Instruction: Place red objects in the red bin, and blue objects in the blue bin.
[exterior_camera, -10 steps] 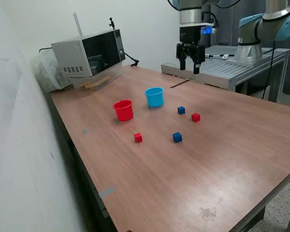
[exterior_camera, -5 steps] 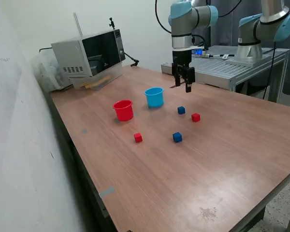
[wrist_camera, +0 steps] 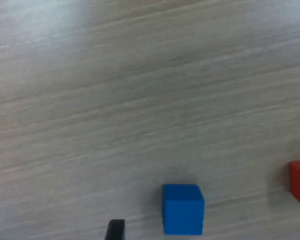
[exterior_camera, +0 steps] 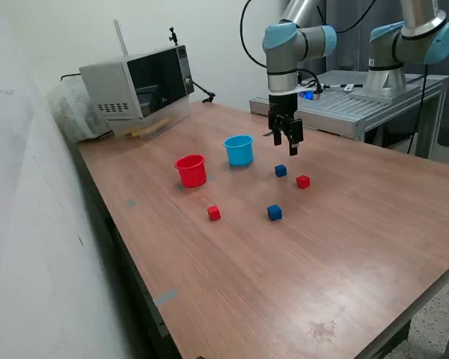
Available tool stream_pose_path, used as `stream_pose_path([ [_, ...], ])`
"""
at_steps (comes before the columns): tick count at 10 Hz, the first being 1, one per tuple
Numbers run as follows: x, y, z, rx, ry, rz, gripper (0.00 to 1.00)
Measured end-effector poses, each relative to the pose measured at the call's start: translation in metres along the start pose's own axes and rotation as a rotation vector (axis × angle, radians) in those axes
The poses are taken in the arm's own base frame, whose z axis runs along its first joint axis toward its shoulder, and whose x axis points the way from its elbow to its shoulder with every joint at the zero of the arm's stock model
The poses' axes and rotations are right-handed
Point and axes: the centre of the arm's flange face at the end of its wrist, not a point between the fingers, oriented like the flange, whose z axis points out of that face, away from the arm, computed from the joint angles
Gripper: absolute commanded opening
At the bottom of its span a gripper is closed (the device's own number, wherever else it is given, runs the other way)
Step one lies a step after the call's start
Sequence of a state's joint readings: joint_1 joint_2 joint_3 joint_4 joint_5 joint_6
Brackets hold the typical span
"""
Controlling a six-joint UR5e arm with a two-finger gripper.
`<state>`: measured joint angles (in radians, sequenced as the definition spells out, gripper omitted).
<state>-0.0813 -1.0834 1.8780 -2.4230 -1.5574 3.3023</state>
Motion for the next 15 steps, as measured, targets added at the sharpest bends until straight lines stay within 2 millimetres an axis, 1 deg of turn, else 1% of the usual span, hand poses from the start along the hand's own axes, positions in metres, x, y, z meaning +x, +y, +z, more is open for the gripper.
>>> stream_pose_path([
  [8,-0.001,0.005,0.034,0.018,-0.003,-0.006,1.00],
  [12,0.000,0.011,0.044,0.023,-0.003,-0.021,1.00],
  [15,-0.006,0.018,0.046,0.021,-0.003,-0.028,1.00],
])
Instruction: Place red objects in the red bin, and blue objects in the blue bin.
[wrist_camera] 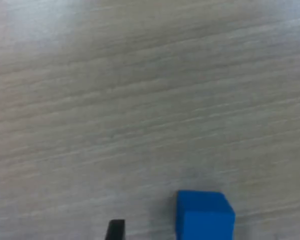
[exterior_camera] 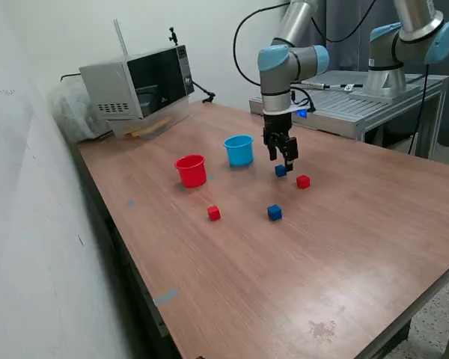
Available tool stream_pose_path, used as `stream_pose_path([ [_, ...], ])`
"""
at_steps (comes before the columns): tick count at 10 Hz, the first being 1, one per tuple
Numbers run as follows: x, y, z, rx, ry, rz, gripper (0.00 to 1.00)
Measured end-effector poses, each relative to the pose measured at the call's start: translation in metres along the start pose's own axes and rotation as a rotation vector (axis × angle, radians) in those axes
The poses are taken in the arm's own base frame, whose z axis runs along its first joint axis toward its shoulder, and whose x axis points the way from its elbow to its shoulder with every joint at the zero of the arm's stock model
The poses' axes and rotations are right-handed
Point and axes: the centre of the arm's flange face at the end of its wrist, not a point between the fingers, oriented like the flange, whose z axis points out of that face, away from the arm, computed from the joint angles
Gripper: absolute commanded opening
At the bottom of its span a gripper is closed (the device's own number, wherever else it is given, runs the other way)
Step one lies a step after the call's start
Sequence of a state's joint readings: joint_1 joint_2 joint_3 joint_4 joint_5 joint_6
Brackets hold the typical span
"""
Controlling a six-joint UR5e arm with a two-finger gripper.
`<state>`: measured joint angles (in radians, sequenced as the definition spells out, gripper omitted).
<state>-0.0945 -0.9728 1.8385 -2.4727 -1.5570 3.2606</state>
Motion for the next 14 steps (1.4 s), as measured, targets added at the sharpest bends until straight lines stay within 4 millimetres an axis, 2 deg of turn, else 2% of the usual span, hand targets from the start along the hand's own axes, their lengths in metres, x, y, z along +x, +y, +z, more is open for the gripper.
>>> stream_pose_path([
  [1,-0.003,0.002,0.002,0.001,0.000,-0.001,1.00],
  [2,-0.007,0.004,0.004,0.004,-0.001,0.000,0.00],
  [5,-0.017,0.007,0.007,0.009,-0.002,0.005,0.00],
  [10,-0.021,0.008,0.008,0.012,-0.005,-0.025,0.00],
  [11,-0.021,0.007,0.002,0.004,-0.010,-0.037,0.00],
  [12,-0.020,0.008,-0.013,-0.017,-0.015,-0.048,0.00],
  [14,-0.020,0.007,-0.056,-0.066,-0.020,-0.071,0.00],
])
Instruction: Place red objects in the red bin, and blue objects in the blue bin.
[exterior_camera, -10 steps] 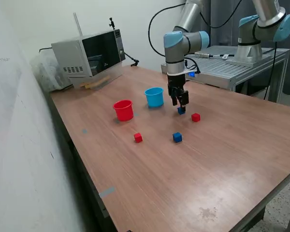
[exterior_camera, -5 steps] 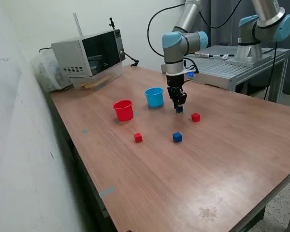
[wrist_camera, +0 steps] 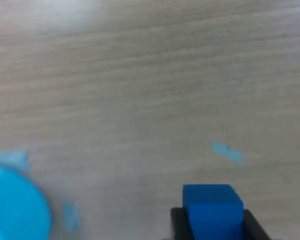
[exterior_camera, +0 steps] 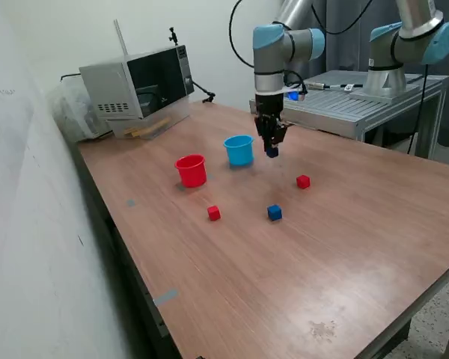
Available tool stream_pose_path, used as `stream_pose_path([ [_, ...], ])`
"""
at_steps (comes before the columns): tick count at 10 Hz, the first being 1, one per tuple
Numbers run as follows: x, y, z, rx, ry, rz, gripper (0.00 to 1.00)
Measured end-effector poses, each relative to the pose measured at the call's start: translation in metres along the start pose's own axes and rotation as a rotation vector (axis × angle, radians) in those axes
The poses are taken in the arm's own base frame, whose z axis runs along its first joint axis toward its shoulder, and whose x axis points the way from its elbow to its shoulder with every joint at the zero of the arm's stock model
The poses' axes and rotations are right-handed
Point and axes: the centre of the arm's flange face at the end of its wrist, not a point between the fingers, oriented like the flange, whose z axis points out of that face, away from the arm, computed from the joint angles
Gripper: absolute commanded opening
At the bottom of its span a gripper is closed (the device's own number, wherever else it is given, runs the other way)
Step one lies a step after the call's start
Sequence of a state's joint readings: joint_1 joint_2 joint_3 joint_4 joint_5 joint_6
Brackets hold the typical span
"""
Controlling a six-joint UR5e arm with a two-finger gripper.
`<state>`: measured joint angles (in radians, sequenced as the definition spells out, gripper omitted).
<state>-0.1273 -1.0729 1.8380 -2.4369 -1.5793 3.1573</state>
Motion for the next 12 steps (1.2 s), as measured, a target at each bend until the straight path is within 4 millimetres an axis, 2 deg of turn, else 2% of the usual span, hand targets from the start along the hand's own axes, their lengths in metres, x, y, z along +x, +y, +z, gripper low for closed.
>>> stream_pose_path([
  [2,-0.013,0.003,-0.035,-0.035,-0.006,-0.001,0.00],
  [5,-0.064,0.014,-0.055,-0.058,-0.019,0.051,0.00],
  [8,-0.106,0.031,-0.055,-0.067,-0.028,0.099,0.00],
  [12,-0.131,0.050,-0.046,-0.069,-0.031,0.129,0.00],
])
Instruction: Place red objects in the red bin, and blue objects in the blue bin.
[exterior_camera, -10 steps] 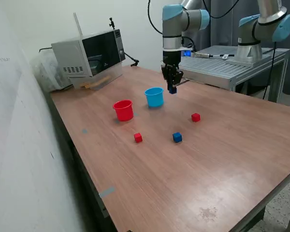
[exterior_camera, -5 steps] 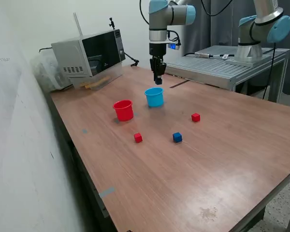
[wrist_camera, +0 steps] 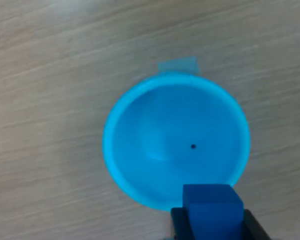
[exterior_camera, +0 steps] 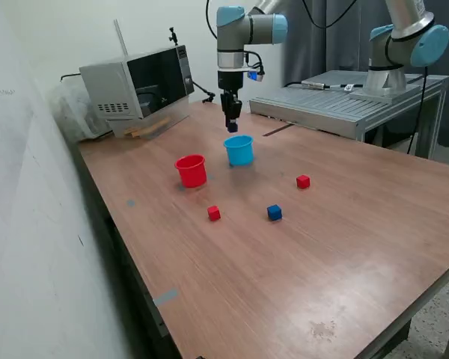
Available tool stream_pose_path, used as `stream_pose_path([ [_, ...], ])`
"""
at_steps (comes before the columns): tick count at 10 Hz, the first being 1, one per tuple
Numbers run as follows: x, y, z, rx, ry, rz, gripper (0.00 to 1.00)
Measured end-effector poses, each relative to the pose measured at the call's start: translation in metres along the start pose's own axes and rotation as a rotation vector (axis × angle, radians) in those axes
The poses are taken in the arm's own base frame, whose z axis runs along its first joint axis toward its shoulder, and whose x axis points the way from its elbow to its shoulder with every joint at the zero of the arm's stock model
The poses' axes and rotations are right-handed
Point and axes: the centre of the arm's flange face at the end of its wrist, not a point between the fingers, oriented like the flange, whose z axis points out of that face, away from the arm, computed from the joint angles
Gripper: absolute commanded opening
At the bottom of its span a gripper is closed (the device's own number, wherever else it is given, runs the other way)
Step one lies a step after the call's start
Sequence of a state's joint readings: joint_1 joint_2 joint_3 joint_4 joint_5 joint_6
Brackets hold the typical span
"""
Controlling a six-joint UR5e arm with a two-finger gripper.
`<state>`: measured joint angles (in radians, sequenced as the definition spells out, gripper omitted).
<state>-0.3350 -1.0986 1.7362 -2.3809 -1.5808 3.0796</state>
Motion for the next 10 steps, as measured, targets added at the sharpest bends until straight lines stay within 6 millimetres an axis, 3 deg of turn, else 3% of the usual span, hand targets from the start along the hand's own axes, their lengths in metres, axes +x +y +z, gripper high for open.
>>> stream_pose_path([
  [1,-0.003,0.002,0.002,0.001,0.000,0.004,1.00],
  [7,-0.018,0.005,0.005,0.003,-0.006,0.026,1.00],
  [8,-0.017,0.003,0.001,-0.001,-0.007,0.021,1.00],
  [10,-0.003,-0.004,-0.026,-0.028,-0.005,-0.006,1.00],
])
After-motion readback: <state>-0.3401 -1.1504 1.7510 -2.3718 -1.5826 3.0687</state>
